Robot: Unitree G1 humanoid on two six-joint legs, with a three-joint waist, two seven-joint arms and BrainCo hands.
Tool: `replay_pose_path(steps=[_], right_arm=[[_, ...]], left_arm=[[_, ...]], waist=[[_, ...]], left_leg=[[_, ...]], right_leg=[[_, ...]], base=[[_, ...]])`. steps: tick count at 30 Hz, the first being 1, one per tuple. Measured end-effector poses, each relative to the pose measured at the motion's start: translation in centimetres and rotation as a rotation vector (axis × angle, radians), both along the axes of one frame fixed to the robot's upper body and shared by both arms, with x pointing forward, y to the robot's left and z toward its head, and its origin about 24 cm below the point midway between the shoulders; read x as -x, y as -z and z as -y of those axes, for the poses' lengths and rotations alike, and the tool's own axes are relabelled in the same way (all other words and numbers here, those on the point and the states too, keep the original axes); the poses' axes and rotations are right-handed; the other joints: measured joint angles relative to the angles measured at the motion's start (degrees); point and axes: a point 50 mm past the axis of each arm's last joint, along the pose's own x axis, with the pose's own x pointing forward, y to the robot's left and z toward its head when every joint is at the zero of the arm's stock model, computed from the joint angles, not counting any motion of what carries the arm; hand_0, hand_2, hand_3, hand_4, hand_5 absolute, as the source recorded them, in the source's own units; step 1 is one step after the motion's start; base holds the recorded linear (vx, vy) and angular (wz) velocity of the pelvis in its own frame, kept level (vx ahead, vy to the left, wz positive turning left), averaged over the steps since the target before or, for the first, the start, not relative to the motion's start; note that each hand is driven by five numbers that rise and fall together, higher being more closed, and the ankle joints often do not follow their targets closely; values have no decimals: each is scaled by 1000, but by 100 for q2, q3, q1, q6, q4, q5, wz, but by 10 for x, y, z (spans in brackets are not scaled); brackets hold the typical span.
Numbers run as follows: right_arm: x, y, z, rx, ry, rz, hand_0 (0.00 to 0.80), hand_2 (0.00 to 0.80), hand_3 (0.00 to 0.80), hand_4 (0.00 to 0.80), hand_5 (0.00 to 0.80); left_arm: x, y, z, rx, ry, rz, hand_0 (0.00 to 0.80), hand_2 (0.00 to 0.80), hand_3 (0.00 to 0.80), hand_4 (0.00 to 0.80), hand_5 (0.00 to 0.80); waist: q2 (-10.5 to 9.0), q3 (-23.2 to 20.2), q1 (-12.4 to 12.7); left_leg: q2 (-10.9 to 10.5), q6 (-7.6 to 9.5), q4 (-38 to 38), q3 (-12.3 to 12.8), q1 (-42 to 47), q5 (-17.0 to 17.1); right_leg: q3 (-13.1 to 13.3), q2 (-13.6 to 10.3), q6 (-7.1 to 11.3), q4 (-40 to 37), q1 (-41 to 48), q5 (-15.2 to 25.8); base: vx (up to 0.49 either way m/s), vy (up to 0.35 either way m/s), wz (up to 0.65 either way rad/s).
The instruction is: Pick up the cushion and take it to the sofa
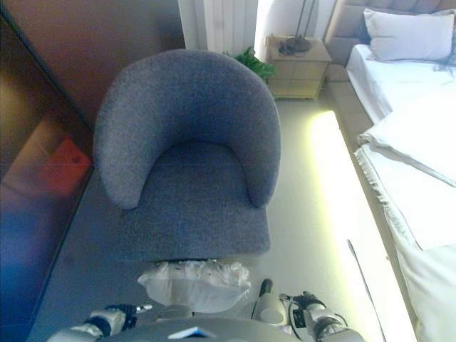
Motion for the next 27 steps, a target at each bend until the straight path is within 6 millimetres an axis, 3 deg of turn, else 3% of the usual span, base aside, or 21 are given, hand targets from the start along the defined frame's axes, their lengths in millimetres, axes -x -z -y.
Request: replay_pose_path(steps=[4,8,18,21,22,25,27], right_arm=[[9,-3,16,26,-9,-25,0,0,0,0,0],[2,-4,16,20,-14,-8,0,0,0,0,0],[-2,-6,19,22,-31,-3,0,0,0,0,0],[-6,-10,30,52,-44,3,0,0,0,0,0],[-7,-11,32,58,-45,5,0,0,0,0,0],[-8,-13,38,72,-49,2,0,0,0,0,0],[-16,-15,39,77,-66,17,0,0,0,0,0]], left_arm=[[9,3,6,14,-8,-20,0,0,0,0,0],[6,2,6,8,-6,-16,0,0,0,0,0],[7,6,22,29,-6,-23,0,0,0,0,0],[9,8,31,48,-24,-24,0,0,0,0,0],[8,8,32,48,-32,-22,0,0,0,0,0],[3,7,31,43,-39,-11,0,0,0,0,0],[3,7,30,37,-40,-20,0,0,0,0,0]], waist=[[95,-49,5],[167,-35,25],[772,-27,34],[931,25,49],[895,65,76],[757,127,165],[675,185,146]], left_leg=[[114,-65,150,-68,-7,-47],[126,-49,172,-143,25,-71],[199,165,514,-374,-344,-204],[154,315,787,-463,-549,-53],[87,318,923,-470,-650,96],[-162,-482,1071,-434,-930,1074],[-229,-640,896,-417,-1130,1918]], right_leg=[[-140,155,-34,-379,388,35],[-129,184,-32,-493,513,41],[-281,155,-139,-75,264,-134],[-359,78,-177,86,98,-212],[-376,7,-180,88,79,-209],[-497,-285,-147,-146,117,-183],[-617,-422,-152,-271,68,-162]], base=[[118,-185,29],[21,-176,16],[-102,-149,8],[-91,-52,14],[-75,-19,13],[-79,-22,11],[-84,-38,13]])
